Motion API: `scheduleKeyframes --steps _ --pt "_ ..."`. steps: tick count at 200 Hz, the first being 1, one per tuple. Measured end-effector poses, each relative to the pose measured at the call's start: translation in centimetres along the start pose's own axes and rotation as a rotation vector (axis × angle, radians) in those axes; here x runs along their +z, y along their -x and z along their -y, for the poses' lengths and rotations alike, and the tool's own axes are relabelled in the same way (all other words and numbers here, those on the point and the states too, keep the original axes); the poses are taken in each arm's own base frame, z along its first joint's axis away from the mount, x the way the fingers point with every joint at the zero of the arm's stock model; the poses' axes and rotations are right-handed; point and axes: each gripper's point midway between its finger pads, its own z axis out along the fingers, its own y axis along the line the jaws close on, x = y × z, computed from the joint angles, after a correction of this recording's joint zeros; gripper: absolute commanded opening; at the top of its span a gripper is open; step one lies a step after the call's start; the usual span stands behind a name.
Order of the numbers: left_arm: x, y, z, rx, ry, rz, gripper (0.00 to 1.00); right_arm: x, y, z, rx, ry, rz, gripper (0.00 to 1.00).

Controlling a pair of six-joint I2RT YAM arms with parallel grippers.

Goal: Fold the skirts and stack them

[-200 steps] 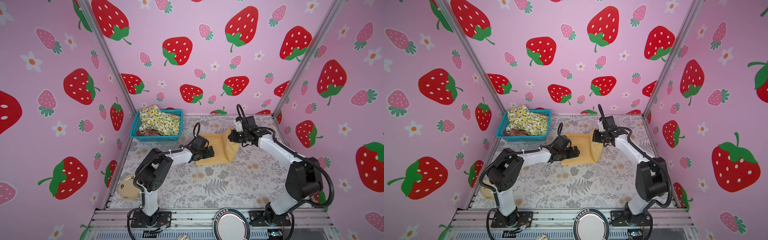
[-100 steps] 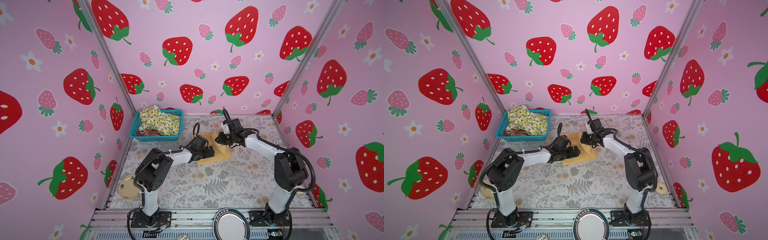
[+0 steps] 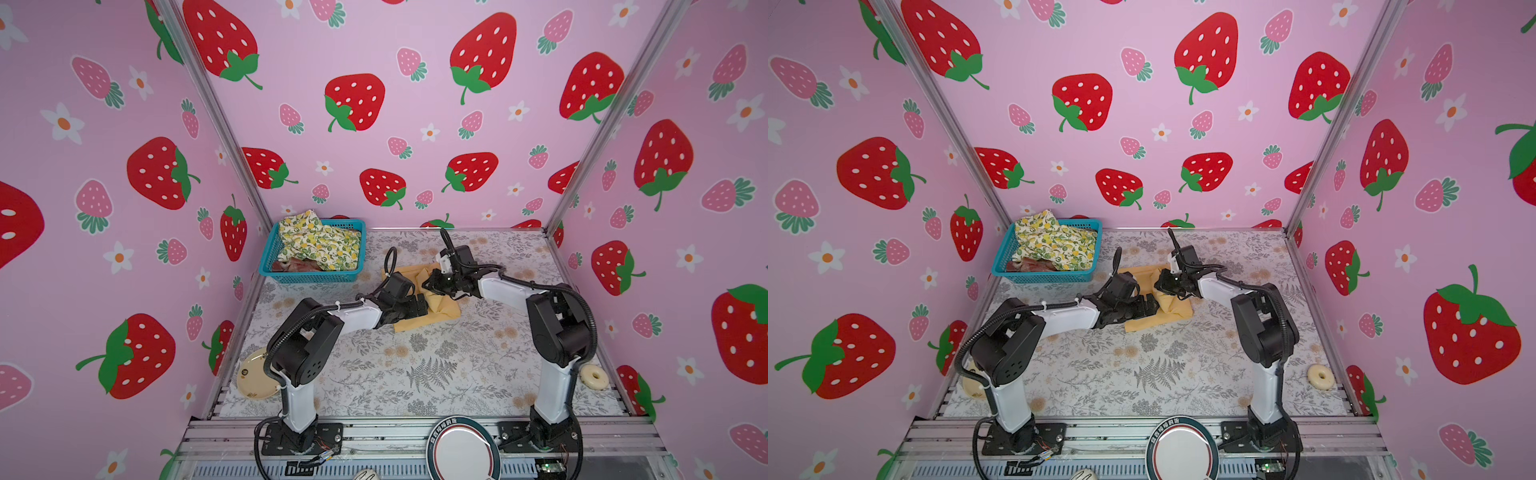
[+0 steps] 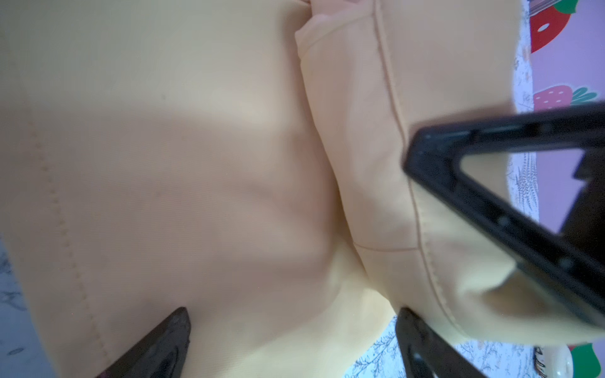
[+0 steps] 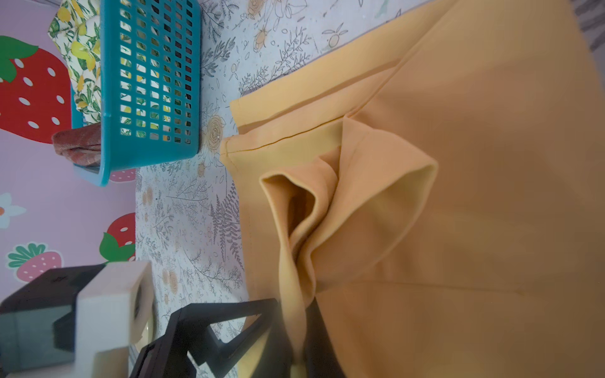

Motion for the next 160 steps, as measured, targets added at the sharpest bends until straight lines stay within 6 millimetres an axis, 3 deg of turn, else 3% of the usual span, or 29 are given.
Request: scheduleKeyframes --steps 50,116,148,154,157,160 --pt "-1.1 -0.7 -0.4 -0.005 0.008 -0.013 0.99 1.5 -0.8 0.4 0.048 0.057 -0.010 0.19" --pt "-2.5 -0.1 0.6 -0.001 -0.019 0.005 0.99 2.0 -0.4 -0.9 0.095 0.155 0.007 0.51" --pt "-3.9 0.3 1.1 0.002 -0.035 0.023 0.99 2.0 -0.2 -2.3 0.105 0.204 0.015 0.73" --pt "-4.1 0.4 1.2 0.002 -0.036 0.025 0.99 2.0 -0.2 -2.5 0.105 0.211 0.016 0.80" --pt "-4.3 0.4 1.3 0.003 -0.037 0.026 0.99 2.0 -0.2 -2.6 0.115 0.212 0.015 0.94" --pt "-4.4 0.4 1.3 0.003 -0.037 0.027 0.99 1.9 -0.1 -2.7 0.109 0.216 0.015 1.00"
